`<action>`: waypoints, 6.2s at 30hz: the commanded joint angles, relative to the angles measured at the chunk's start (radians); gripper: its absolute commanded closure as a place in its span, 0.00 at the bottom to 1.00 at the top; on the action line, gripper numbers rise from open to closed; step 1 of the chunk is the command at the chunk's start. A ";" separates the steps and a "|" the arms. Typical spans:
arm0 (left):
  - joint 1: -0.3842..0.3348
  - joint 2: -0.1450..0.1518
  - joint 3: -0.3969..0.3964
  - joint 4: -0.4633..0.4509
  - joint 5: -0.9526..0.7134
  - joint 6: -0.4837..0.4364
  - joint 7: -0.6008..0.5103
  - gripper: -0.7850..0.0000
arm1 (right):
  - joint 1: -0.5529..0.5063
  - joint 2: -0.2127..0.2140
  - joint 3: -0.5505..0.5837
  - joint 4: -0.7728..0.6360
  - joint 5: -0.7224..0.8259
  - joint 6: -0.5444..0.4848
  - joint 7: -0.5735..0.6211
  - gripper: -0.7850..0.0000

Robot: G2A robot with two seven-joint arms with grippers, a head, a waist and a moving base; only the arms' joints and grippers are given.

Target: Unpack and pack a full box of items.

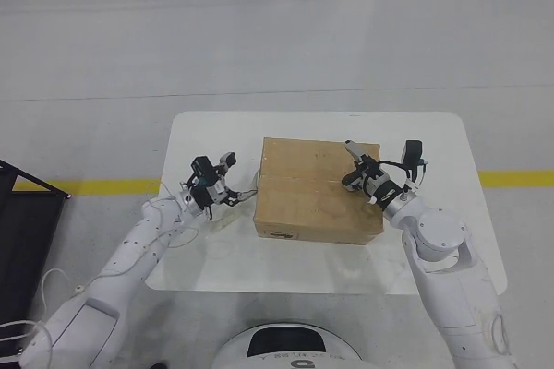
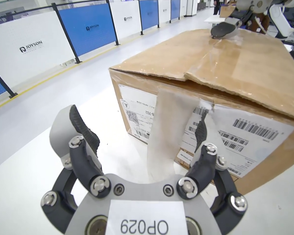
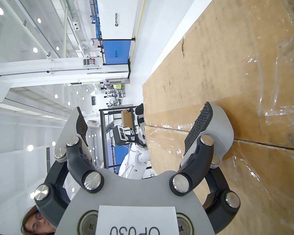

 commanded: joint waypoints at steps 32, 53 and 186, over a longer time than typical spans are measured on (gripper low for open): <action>0.035 0.031 -0.090 -0.171 -0.041 0.122 -0.075 0.00 | 0.000 0.000 0.000 0.000 0.000 0.000 0.000 0.00; 0.185 0.063 -0.150 -0.611 0.046 0.202 -0.245 0.00 | 0.000 0.000 0.000 0.000 0.000 0.000 0.000 0.00; 0.075 0.015 -0.119 -0.227 -0.014 0.147 -0.295 0.00 | 0.000 0.000 0.000 0.000 0.000 0.000 0.000 0.00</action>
